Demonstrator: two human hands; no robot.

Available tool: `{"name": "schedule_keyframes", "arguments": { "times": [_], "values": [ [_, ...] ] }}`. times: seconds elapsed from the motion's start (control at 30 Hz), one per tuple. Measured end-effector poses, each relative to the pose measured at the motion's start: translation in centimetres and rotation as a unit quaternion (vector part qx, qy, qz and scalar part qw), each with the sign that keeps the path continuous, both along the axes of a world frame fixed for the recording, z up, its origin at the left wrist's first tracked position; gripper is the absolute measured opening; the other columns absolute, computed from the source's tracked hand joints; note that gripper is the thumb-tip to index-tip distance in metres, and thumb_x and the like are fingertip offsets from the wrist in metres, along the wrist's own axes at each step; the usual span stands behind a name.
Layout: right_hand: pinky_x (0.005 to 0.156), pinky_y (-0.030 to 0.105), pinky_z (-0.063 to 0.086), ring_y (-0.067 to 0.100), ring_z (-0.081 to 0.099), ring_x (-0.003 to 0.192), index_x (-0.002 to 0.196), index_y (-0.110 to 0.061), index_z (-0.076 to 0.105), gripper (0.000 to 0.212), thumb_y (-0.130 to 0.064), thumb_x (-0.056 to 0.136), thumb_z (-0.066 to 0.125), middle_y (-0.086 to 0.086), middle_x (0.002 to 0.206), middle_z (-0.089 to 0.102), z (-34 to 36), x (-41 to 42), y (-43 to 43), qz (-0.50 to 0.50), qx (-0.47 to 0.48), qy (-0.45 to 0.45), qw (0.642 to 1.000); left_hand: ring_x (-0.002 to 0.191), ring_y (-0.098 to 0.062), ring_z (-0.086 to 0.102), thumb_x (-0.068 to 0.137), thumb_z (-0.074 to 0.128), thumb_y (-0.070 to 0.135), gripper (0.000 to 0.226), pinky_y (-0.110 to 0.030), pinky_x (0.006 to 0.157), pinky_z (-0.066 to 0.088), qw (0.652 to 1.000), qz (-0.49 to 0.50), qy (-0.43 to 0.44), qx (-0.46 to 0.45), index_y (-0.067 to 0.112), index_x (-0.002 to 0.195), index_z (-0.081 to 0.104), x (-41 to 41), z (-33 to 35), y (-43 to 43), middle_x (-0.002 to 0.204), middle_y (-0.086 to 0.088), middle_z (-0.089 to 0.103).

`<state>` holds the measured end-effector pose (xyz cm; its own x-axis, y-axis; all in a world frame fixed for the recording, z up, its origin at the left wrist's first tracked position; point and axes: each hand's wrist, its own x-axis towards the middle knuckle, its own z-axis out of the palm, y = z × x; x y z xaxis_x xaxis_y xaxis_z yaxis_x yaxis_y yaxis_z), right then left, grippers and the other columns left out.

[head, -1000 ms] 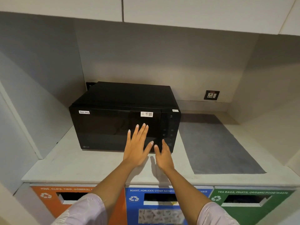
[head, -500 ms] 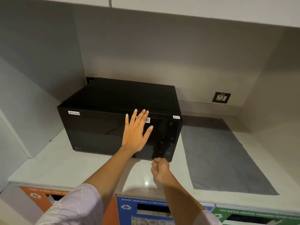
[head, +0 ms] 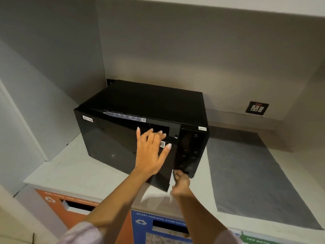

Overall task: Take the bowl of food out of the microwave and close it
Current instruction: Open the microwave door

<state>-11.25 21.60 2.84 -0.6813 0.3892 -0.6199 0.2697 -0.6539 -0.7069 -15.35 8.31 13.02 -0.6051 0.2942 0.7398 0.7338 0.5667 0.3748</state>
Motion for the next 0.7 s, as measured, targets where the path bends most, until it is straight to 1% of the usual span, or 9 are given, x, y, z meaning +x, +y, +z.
{"name": "schedule_keyframes", "arguments": {
  "times": [0.07,0.13,0.2,0.27,0.37,0.4,0.47,0.57,0.7],
  "values": [
    [0.07,0.025,0.038,0.014,0.051,0.09,0.134,-0.007,0.048,0.039,-0.019,0.098,0.039,0.009,0.143,0.048,-0.7,0.0,-0.2,0.022,0.007,-0.014,1.0,0.095,-0.013,0.052,0.096,0.032,0.05,0.042,-0.045,0.113,0.025,0.999,-0.018,0.006,0.046,0.019,0.09,0.06,1.0,0.9,-1.3,0.088,0.006,0.06],
    [0.081,0.03,0.037,0.012,0.059,0.082,0.113,-0.011,0.061,0.033,-0.026,0.098,0.036,0.009,0.118,0.068,-0.8,-0.1,-0.7,0.065,0.0,-0.049,0.997,0.065,-0.01,0.044,0.098,0.032,0.047,0.045,-0.035,0.079,0.042,0.995,-0.046,-0.002,0.085,0.021,0.065,0.049,1.6,3.0,-2.8,0.063,0.01,0.049],
    [0.068,0.026,0.037,0.007,0.061,0.047,0.074,-0.016,0.061,0.038,-0.029,0.097,0.034,0.0,0.058,0.069,-0.9,-0.4,-1.7,0.138,0.004,-0.086,0.987,0.047,-0.014,0.043,0.097,0.038,0.051,0.058,-0.033,0.057,0.039,0.991,-0.037,-0.068,0.106,0.018,0.049,0.043,1.5,5.6,-4.4,0.045,0.004,0.043],
    [0.053,0.022,0.036,0.004,0.054,0.033,0.056,-0.019,0.059,0.048,-0.031,0.096,0.036,-0.007,0.041,0.06,-0.5,-1.2,-3.1,0.201,0.041,-0.086,0.975,0.045,-0.015,0.052,0.091,0.046,0.057,0.063,-0.03,0.051,0.04,0.989,0.039,-0.134,0.045,0.012,0.047,0.047,0.7,7.2,-6.0,0.041,-0.001,0.048],
    [0.067,0.024,0.042,0.006,0.066,0.065,0.09,-0.023,0.073,0.034,-0.038,0.092,0.042,-0.01,0.079,0.077,1.4,-3.5,-6.5,0.28,0.069,-0.012,0.957,0.094,-0.02,0.062,0.08,0.059,0.06,0.034,-0.034,0.078,0.045,0.968,0.145,-0.164,-0.119,0.027,0.08,0.068,-0.4,8.0,-9.3,0.086,0.002,0.069],
    [0.076,0.027,0.042,0.009,0.067,0.077,0.1,-0.027,0.071,0.03,-0.04,0.092,0.045,-0.011,0.093,0.077,2.3,-4.2,-7.9,0.299,0.075,0.012,0.951,0.118,-0.026,0.05,0.075,0.062,0.064,0.044,-0.04,0.096,0.038,0.947,0.168,-0.208,-0.18,0.031,0.105,0.066,-0.6,8.0,-10.6,0.116,-0.003,0.064],
    [0.088,0.032,0.04,0.014,0.062,0.093,0.108,-0.035,0.068,0.028,-0.042,0.091,0.047,-0.013,0.106,0.073,4.5,-4.8,-10.9,0.347,0.105,0.058,0.93,0.146,-0.035,0.01,0.069,0.063,0.071,0.094,-0.046,0.117,0.013,0.887,0.192,-0.302,-0.292,0.027,0.146,0.034,-0.8,8.2,-13.1,0.157,-0.015,0.023],
    [0.08,0.027,0.041,0.011,0.06,0.094,0.124,-0.039,0.06,0.032,-0.035,0.095,0.046,-0.015,0.12,0.066,7.8,-4.8,-15.4,0.403,0.158,0.115,0.894,0.144,-0.038,-0.026,0.067,0.069,0.068,0.127,-0.05,0.118,-0.005,0.841,0.202,-0.348,-0.362,0.021,0.152,-0.013,-0.9,8.4,-16.4,0.157,-0.022,-0.024],
    [0.07,0.023,0.038,0.007,0.054,0.091,0.134,-0.038,0.051,0.045,-0.021,0.093,0.044,-0.01,0.143,0.05,9.6,-4.8,-20.2,0.436,0.221,0.172,0.856,0.148,-0.034,-0.016,0.07,0.061,0.073,0.128,-0.049,0.121,-0.001,0.84,0.188,-0.357,-0.362,0.011,0.15,-0.018,-1.6,8.3,-20.7,0.158,-0.022,-0.02]
  ]
}}
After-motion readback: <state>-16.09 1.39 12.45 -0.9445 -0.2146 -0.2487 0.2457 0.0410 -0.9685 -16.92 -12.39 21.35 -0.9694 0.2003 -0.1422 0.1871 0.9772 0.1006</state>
